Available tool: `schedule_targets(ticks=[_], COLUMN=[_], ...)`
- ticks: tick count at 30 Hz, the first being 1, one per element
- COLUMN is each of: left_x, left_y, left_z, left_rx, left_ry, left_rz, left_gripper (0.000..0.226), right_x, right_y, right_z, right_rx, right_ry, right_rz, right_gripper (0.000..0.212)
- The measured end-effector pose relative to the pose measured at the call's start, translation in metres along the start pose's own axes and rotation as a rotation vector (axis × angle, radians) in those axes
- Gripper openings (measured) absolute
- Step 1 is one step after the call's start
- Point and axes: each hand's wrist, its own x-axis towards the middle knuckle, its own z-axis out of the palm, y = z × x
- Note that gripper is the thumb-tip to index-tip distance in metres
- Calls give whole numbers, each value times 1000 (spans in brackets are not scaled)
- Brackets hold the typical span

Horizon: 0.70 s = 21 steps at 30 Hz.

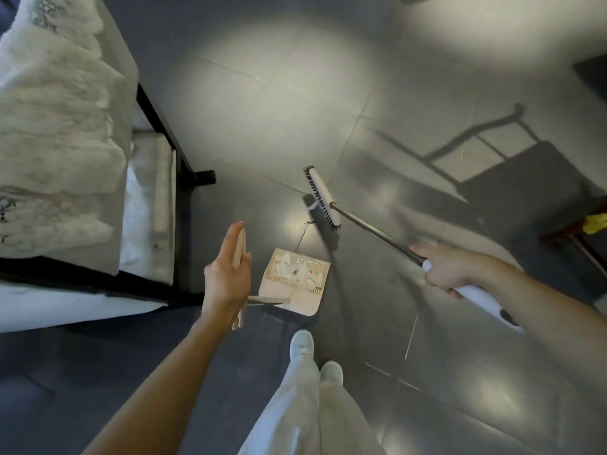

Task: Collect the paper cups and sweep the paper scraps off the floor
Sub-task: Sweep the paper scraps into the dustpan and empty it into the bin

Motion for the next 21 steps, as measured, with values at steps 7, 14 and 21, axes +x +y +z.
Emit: schedule_targets(ticks=[7, 14, 21], left_x=[35, 43, 34], left_y=[11, 24, 34], left_z=[20, 13, 25], left_rx=[-35, -59, -43], left_ry=[-78, -82, -66], left_rz=[-7, -73, -113], left_gripper=[51, 53, 52], right_x=[91, 83, 48], right_y=[-40, -49, -5], right_z=[-46, -30, -73], right_rx=[-271, -235, -331], right_ry=[26, -177, -159], right_rz=[47, -77, -116], right_gripper=[65, 53, 84])
